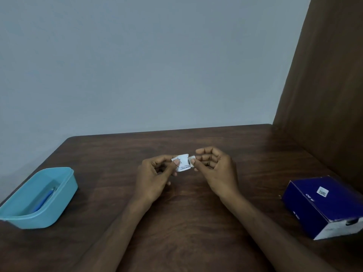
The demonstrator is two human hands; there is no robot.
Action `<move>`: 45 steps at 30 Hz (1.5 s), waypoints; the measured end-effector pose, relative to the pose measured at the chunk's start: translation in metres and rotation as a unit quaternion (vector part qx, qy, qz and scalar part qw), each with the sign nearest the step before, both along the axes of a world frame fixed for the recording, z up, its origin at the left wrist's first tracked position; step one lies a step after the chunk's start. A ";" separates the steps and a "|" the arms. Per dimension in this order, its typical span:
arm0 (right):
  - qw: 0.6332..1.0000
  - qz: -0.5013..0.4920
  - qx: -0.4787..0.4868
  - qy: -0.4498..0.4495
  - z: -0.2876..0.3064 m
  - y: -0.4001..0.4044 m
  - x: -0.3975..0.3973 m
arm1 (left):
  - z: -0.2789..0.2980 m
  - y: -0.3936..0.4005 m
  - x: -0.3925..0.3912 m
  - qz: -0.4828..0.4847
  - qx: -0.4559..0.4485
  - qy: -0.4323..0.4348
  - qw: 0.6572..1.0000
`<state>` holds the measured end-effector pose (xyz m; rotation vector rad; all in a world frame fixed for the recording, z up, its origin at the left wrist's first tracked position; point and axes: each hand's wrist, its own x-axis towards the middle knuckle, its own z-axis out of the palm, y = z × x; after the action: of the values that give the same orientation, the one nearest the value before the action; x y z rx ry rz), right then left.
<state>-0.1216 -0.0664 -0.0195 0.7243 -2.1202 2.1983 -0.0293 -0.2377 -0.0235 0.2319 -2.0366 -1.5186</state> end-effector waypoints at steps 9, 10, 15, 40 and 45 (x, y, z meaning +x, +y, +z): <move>0.999 0.035 0.011 0.012 0.001 -0.001 0.002 | 0.000 0.000 0.001 0.021 -0.037 0.001 0.999; 0.999 0.035 0.013 0.014 0.001 -0.001 0.002 | 0.000 -0.001 0.001 0.026 -0.036 0.002 0.999; 0.997 0.021 0.050 0.046 0.000 -0.001 0.002 | 0.002 0.000 0.002 0.051 -0.070 0.002 0.996; 0.998 0.059 0.036 -0.002 0.001 -0.001 0.003 | 0.001 -0.001 0.004 0.044 -0.111 -0.004 0.993; 0.995 0.071 0.075 -0.002 -0.004 -0.003 0.002 | 0.003 0.000 0.003 0.025 -0.075 0.004 0.997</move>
<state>-0.1193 -0.0695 -0.0237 0.9077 -2.3233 2.1223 -0.0259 -0.2377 -0.0209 0.2151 -2.1109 -1.3259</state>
